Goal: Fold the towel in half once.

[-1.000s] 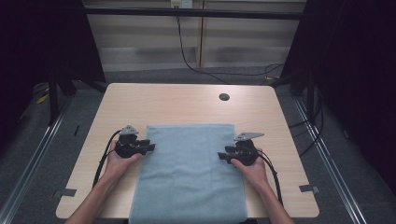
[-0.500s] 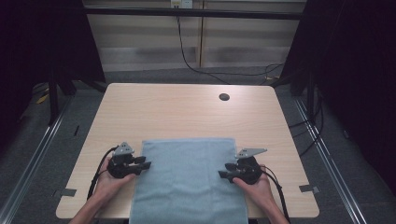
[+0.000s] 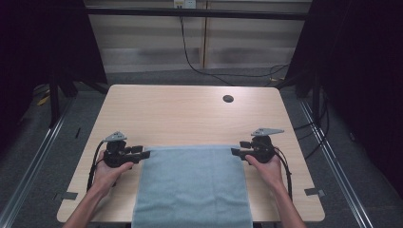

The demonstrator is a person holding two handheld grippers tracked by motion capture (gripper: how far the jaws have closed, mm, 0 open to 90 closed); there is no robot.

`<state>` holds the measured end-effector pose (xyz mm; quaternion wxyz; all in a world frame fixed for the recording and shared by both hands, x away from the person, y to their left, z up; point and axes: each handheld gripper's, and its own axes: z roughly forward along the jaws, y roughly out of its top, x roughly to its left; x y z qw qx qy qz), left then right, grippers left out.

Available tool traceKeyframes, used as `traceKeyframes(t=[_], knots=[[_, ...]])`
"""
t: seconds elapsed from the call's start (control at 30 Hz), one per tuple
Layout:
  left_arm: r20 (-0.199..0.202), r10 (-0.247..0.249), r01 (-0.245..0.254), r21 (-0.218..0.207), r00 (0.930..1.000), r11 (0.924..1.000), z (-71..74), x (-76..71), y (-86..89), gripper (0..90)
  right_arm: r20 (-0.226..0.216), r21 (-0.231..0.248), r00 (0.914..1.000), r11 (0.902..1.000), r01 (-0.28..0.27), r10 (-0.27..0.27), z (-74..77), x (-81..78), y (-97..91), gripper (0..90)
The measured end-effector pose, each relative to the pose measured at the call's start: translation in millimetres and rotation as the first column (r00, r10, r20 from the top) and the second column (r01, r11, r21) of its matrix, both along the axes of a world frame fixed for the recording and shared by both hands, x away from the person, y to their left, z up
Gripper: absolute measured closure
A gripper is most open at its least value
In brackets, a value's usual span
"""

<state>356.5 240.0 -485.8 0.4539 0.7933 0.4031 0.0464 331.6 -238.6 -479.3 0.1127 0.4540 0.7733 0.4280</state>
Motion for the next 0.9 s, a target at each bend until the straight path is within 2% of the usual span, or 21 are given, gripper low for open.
traceKeyframes(t=[0.03,0.07,0.1,0.13,0.17,0.2,0.23,0.27,0.3,0.33,0.37,0.43,0.53,0.57,0.6,0.67,0.73,0.8,0.87,0.9], knots=[[0.013,0.009,-0.009,0.008,0.9999,0.9999,0.7,3.4,-1.0,45.9,-0.005,0.001,1.0,1.0,-0.002,0.002,-1.0,4.6,-0.1,41.9],[0.007,0.022,-0.022,-0.008,0.9997,0.9997,1.3,6.8,-1.2,45.9,-0.006,-0.009,1.0,1.0,0.003,-0.003,-2.1,10.3,-0.1,40.6],[-0.007,0.012,-0.012,-0.016,0.9999,0.9998,2.3,11.5,-2.6,45.3,-0.011,-0.018,0.9999,0.9997,0.013,-0.013,-3.4,15.0,0.2,40.2],[-0.001,0.01,-0.01,-0.011,0.9999,0.9999,2.8,13.3,-4.0,44.9,-0.023,-0.027,0.9996,0.9995,0.017,-0.018,-5.8,20.1,0.7,39.0],[0.005,0.026,-0.025,-0.013,0.9997,0.9996,2.4,14.7,-5.3,44.8,-0.025,-0.029,0.9995,0.9994,0.018,-0.018,-8.0,22.6,1.0,37.6],[-0.007,0.043,-0.044,-0.032,0.999,0.9985,2.4,14.8,-6.4,44.5,-0.028,-0.036,0.9995,0.9992,0.016,-0.017,-11.1,25.0,2.0,37.0],[-0.004,0.036,-0.036,-0.04,0.9993,0.9985,3.1,12.7,-9.6,42.6,-0.039,-0.049,0.9992,0.9988,0.007,-0.009,-14.2,26.6,2.9,36.8],[0.015,0.016,-0.016,-0.014,0.9998,0.9998,4.9,10.1,-13.2,43.2,-0.045,-0.065,0.9989,0.9979,0.009,-0.012,-16.8,27.0,3.9,36.3],[0.021,0.001,-0.001,-0.011,0.9998,0.9999,6.3,7.7,-15.7,43.6,-0.048,-0.06,0.9988,0.9982,-0.004,0.001,-19.6,27.3,4.2,36.5],[0.024,-0.005,0.006,-0.009,0.9997,0.9999,6.7,6.6,-16.3,43.5,-0.051,-0.061,0.9987,0.9981,-0.008,0.005,-21.6,27.1,5.0,36.2],[0.022,-0.016,0.016,-0.002,0.9996,0.9999,5.9,6.4,-16.8,43.7,-0.054,-0.082,0.9985,0.9966,-0.01,0.005,-22.8,26.4,6.9,36.1],[0.017,-0.024,0.023,0.042,0.9996,0.9989,1.8,8.1,-16.5,43.5,-0.054,-0.103,0.9984,0.9945,-0.019,0.013,-26.4,24.1,9.8,35.7],[0.012,-0.021,0.02,0.079,0.9997,0.9967,-4.9,11.0,-14.9,40.8,-0.012,-0.156,0.9998,0.9876,-0.02,0.019,-27.8,18.6,14.7,36.6],[0.009,-0.013,0.012,0.071,0.9999,0.9974,-6.1,11.2,-14.9,39.9,0.005,-0.189,0.9999,0.9818,-0.014,0.015,-28.0,16.2,17.2,37.1],[0.015,-0.02,0.019,0.07,0.9997,0.9973,-6.6,11.5,-13.7,39.0,0.007,-0.191,0.9999,0.9816,-0.01,0.011,-28.0,14.8,18.8,41.3],[0.03,-0.023,0.019,0.113,0.9993,0.9934,-7.5,11.1,-15.1,38.5,0.0,-0.177,0.9993,0.9836,-0.037,0.038,-26.3,12.8,19.8,62.1],[0.022,-0.029,0.026,0.111,0.9993,0.9934,-11.0,13.1,-16.0,37.0,-0.003,-0.164,0.9989,0.9853,-0.047,0.047,-26.3,11.8,20.9,69.0],[0.028,-0.022,0.017,0.145,0.9994,0.9893,-14.9,17.1,-17.1,36.8,-0.017,-0.132,0.998,0.9893,-0.063,0.061,-27.0,12.9,19.4,78.0],[0.029,-0.023,0.019,0.152,0.9993,0.9882,-19.2,19.7,-18.2,36.9,-0.022,-0.109,0.9981,0.9922,-0.06,0.058,-28.0,13.8,18.3,80.4],[0.041,-0.036,0.028,0.173,0.9985,0.9846,-19.1,19.5,-18.5,37.3,-0.027,-0.107,0.9979,0.9924,-0.061,0.058,-27.8,14.1,18.1,80.8]])
